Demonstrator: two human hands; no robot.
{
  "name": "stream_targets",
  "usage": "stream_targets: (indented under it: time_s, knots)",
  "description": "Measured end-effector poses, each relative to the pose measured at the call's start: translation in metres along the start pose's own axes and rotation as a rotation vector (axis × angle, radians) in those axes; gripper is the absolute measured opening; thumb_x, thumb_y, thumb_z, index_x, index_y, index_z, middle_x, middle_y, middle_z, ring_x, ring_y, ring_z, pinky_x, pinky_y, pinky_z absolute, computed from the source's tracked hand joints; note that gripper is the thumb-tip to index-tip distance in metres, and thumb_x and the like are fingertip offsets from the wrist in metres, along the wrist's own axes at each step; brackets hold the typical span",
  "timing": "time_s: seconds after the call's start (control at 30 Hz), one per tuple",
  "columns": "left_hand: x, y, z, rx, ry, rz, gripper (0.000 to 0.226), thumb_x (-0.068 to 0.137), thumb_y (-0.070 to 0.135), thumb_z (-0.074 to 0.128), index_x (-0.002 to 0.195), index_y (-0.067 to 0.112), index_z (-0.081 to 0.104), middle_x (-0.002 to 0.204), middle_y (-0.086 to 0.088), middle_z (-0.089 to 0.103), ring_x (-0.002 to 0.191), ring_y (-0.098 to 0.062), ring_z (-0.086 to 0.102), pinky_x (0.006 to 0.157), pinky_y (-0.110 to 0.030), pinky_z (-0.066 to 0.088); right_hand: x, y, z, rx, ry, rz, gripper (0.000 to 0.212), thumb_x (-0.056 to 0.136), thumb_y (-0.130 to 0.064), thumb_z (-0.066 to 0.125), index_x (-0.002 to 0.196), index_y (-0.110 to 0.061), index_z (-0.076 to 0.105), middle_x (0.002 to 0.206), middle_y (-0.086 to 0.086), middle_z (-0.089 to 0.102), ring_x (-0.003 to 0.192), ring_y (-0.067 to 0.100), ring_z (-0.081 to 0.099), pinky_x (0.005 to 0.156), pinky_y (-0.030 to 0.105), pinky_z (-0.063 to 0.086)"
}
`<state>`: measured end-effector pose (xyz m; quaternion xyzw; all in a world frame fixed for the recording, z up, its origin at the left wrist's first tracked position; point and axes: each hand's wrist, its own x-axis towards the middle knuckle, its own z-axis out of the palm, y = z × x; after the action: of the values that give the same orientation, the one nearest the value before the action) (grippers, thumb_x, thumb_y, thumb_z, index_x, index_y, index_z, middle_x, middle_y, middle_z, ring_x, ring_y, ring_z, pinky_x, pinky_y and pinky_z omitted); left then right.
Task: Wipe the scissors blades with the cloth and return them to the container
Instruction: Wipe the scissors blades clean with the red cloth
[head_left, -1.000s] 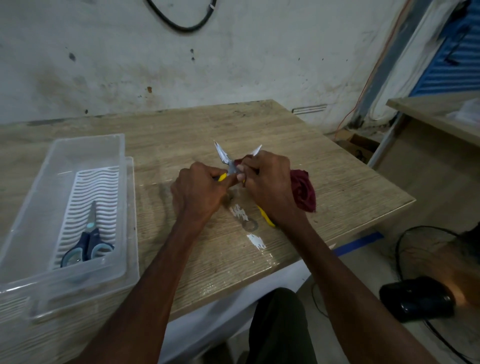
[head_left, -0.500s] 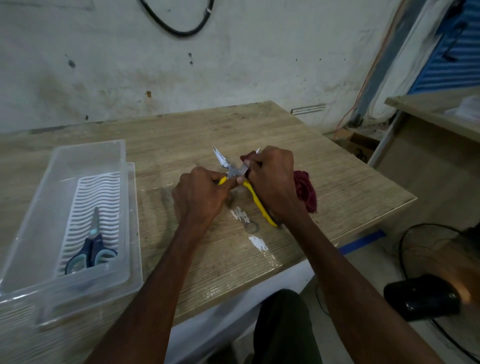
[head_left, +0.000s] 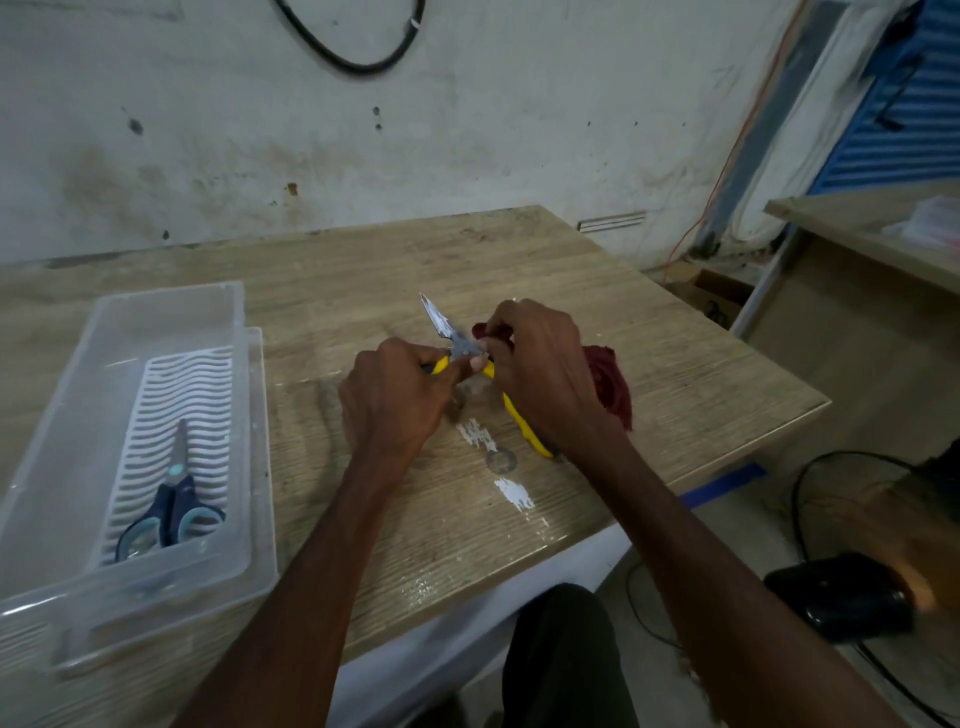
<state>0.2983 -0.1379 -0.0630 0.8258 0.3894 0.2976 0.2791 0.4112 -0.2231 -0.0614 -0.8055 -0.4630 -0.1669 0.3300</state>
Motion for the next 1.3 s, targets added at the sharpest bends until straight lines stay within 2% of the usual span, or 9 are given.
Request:
stream_targets:
  time_s: [0.2,0.33,0.43,0.6,0.77,0.87,0.97,1.1,1.3]
  knots:
    - [0.000,0.000,-0.001,0.004,0.000,-0.004,0.046,0.068,0.074,0.061,0.095,0.039,0.073,0.076,0.001,0.071,0.083,-0.022,0.066,0.062,-0.025,0.036,-0.007,0.003,0.002,0.095,-0.022,-0.023,0.013,0.087,-0.020,0.063,0.087,-0.013,0.074,0.083,0.009,0.067,0.080,0.023,0.061,0.069,0.034,0.044]
    - [-0.002,0.002,-0.001,0.014,-0.005,0.015,0.046,0.066,0.074,0.062,0.096,0.039,0.073,0.072,0.007,0.067,0.082,-0.019,0.066,0.061,-0.024,0.034,-0.004,0.004,-0.002,0.253,0.054,0.088,0.009,0.078,-0.024,0.073,0.084,-0.018,0.077,0.077,-0.003,0.072,0.073,0.008,0.063,0.070,0.031,0.049]
    - [-0.002,0.004,-0.003,0.010,-0.018,0.012,0.044,0.068,0.070,0.063,0.097,0.038,0.073,0.073,0.012,0.064,0.081,-0.019,0.066,0.057,-0.023,0.030,-0.006,0.002,0.004,0.277,0.089,0.140,0.009,0.075,-0.025,0.075,0.081,-0.018,0.076,0.074,-0.006,0.071,0.069,0.003,0.060,0.067,0.026,0.048]
    - [-0.001,0.000,-0.002,0.009,-0.022,0.035,0.042,0.072,0.068,0.062,0.100,0.039,0.072,0.082,0.003,0.073,0.084,-0.019,0.066,0.062,-0.024,0.032,-0.002,0.002,0.004,0.257,0.063,0.170,0.010,0.075,-0.031,0.074,0.079,-0.022,0.071,0.073,-0.009,0.069,0.069,0.005,0.062,0.064,0.032,0.051]
    - [-0.003,0.001,-0.004,0.016,-0.012,0.046,0.039,0.074,0.066,0.061,0.100,0.039,0.072,0.082,-0.001,0.073,0.084,-0.020,0.066,0.061,-0.023,0.031,0.007,0.003,0.001,0.108,-0.082,0.113,0.013,0.078,-0.040,0.064,0.083,-0.028,0.067,0.080,-0.006,0.067,0.079,0.015,0.063,0.069,0.038,0.053]
    - [-0.003,0.003,-0.004,0.006,-0.010,0.032,0.039,0.074,0.067,0.062,0.100,0.039,0.071,0.083,0.000,0.074,0.083,-0.019,0.066,0.055,-0.023,0.030,0.005,0.003,0.000,-0.031,-0.121,0.061,0.013,0.085,-0.031,0.061,0.086,-0.020,0.068,0.087,0.003,0.068,0.085,0.023,0.062,0.072,0.038,0.050]
    - [-0.002,0.002,-0.004,0.004,-0.016,0.014,0.040,0.072,0.069,0.062,0.097,0.039,0.073,0.078,0.000,0.072,0.081,-0.019,0.066,0.060,-0.023,0.033,0.004,0.000,-0.001,-0.101,-0.149,0.044,0.017,0.087,-0.030,0.061,0.089,-0.014,0.067,0.089,0.006,0.068,0.085,0.024,0.062,0.073,0.039,0.050]
    - [-0.001,0.001,-0.003,0.029,-0.003,0.030,0.039,0.073,0.068,0.062,0.097,0.039,0.073,0.075,0.001,0.071,0.079,-0.020,0.064,0.060,-0.024,0.030,0.018,-0.002,0.000,-0.056,-0.112,0.058,0.018,0.080,-0.031,0.068,0.083,-0.014,0.067,0.085,0.005,0.069,0.084,0.024,0.062,0.072,0.038,0.048]
    - [-0.002,0.000,-0.002,0.026,0.010,0.062,0.042,0.073,0.068,0.061,0.101,0.039,0.072,0.082,0.001,0.073,0.084,-0.020,0.065,0.063,-0.024,0.031,0.010,0.009,0.006,0.039,-0.021,0.048,0.015,0.081,-0.034,0.066,0.084,-0.021,0.061,0.081,-0.003,0.066,0.076,0.020,0.060,0.065,0.036,0.048]
